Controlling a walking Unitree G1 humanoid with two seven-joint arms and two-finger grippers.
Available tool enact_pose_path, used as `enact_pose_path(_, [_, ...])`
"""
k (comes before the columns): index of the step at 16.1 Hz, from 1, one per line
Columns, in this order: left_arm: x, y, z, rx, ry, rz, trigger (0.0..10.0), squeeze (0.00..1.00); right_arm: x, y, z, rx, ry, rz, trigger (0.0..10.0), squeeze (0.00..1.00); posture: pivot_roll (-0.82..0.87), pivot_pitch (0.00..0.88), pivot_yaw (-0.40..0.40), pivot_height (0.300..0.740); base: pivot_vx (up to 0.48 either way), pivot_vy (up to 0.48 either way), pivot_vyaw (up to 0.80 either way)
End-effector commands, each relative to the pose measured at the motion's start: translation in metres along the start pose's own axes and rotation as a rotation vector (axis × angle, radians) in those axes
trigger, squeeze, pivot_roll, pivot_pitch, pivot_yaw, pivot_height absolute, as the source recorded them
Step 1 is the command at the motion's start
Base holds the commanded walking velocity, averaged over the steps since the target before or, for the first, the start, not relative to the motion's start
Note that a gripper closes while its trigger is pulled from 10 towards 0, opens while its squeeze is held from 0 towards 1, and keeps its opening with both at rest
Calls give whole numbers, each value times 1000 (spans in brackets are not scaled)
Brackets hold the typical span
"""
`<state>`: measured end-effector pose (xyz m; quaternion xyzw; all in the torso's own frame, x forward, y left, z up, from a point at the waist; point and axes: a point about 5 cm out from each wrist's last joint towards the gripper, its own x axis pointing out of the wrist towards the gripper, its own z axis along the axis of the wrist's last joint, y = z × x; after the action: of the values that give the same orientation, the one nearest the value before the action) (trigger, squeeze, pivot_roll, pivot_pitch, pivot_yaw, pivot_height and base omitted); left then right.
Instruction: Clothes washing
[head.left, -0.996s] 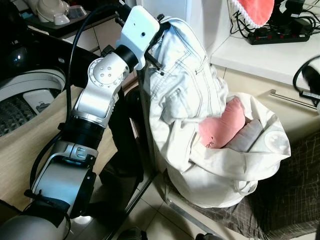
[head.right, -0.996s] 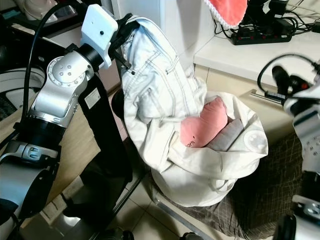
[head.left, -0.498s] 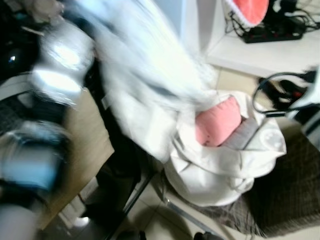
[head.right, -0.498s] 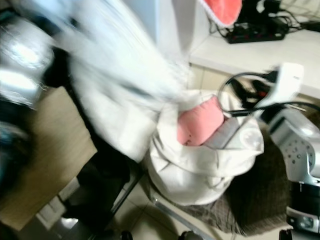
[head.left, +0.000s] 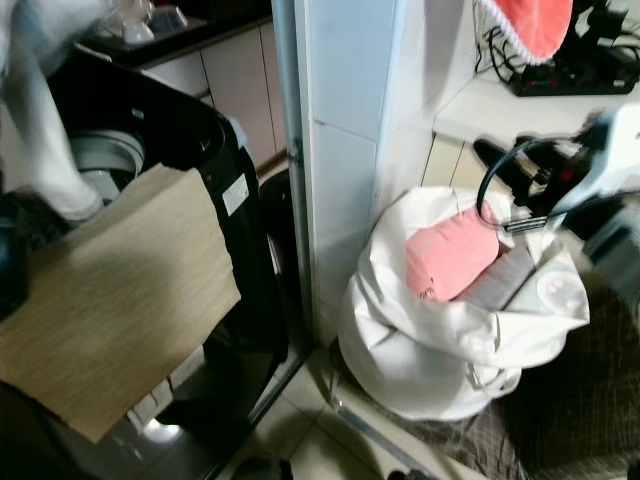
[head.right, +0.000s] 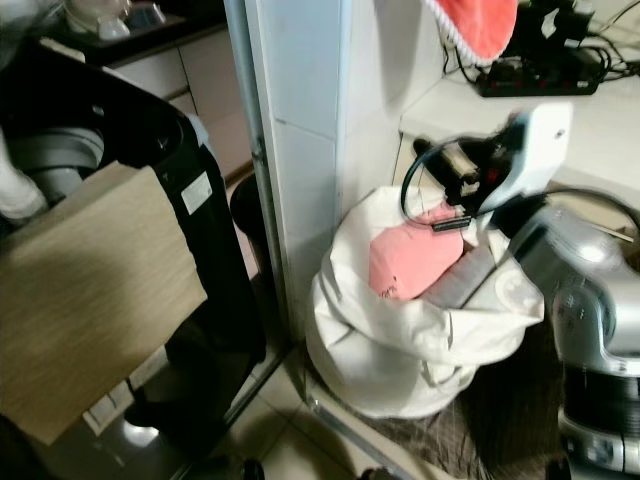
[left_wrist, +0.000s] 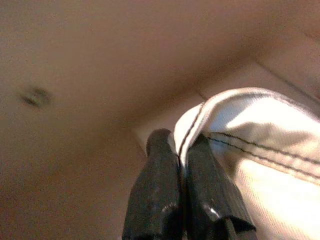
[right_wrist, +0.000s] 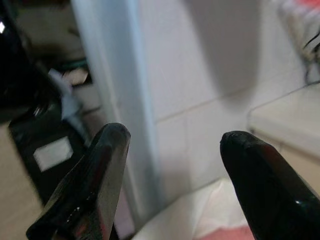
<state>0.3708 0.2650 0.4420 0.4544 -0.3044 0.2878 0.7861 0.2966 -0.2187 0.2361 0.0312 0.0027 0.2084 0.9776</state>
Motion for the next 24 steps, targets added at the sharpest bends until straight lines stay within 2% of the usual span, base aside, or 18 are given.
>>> enact_pose_path(1, [-12,-30,-24,-7,175,-248,0,0,0,21,-2,-27,34,128,10000,0,-64,0,63,740,0,0,0])
enact_pose_path(2, [-15,-34,-27,-10,198,-284,0,0,-1,23,-2,-30,38,139,10000,0,-64,0,63,740,0,0,0])
enact_pose_path(3, [-33,-54,-48,-42,342,-432,10000,0,-3,40,-6,-52,71,252,10000,0,-67,0,64,740,0,0,0])
enact_pose_path(4, [-48,-64,-66,-33,467,-514,10000,0,-7,61,-10,-67,104,388,10000,0,-71,0,66,740,0,0,0])
enact_pose_path(6, [-51,-56,-80,-29,563,-515,10000,0,-18,84,-14,-83,143,550,10000,0,-72,0,64,740,0,0,0])
enact_pose_path(7, [-48,-48,-82,-56,581,-496,10000,1000,-19,86,-15,-88,151,570,10000,0,-73,0,63,740,0,0,0])
enact_pose_path(10, [-44,-34,-88,-61,611,-483,10000,1000,-19,84,-16,-103,167,561,10000,0,-70,0,60,740,0,0,0])
enact_pose_path(12, [-36,-15,-88,-34,590,-369,10000,1000,-8,74,-11,-122,122,452,10000,0,-61,0,51,740,0,0,0])
enact_pose_path(16, [-29,-11,-81,-13,544,-321,10000,1000,-1,67,-7,-118,88,370,10000,0,-60,0,50,740,0,0,0])
enact_pose_path(17, [-28,-9,-81,4,532,-308,10000,1000,0,66,-6,-117,82,357,10000,0,-60,0,50,740,0,0,0])
enact_pose_path(19, [-19,14,-79,155,467,-170,10000,961,3,60,-5,-118,66,289,10000,0,-67,0,53,740,0,0,0])
enact_pose_path(20, [-22,11,-82,102,487,-239,10000,0,2,59,-5,-115,66,283,10000,0,-63,0,52,740,0,0,0])
enact_pose_path(22, [-32,-16,-82,-136,536,-384,10000,0,3,62,-7,-108,67,293,10000,0,-59,0,49,740,0,0,0])
enact_pose_path(23, [-38,-46,-67,-361,525,-493,10000,0,4,64,-8,-106,66,296,10000,0,-62,0,48,740,0,0,0])
enact_pose_path(24, [-41,-62,-56,-468,505,-550,10000,0,5,65,-8,-104,63,292,10000,0,-64,0,47,740,0,0,0])
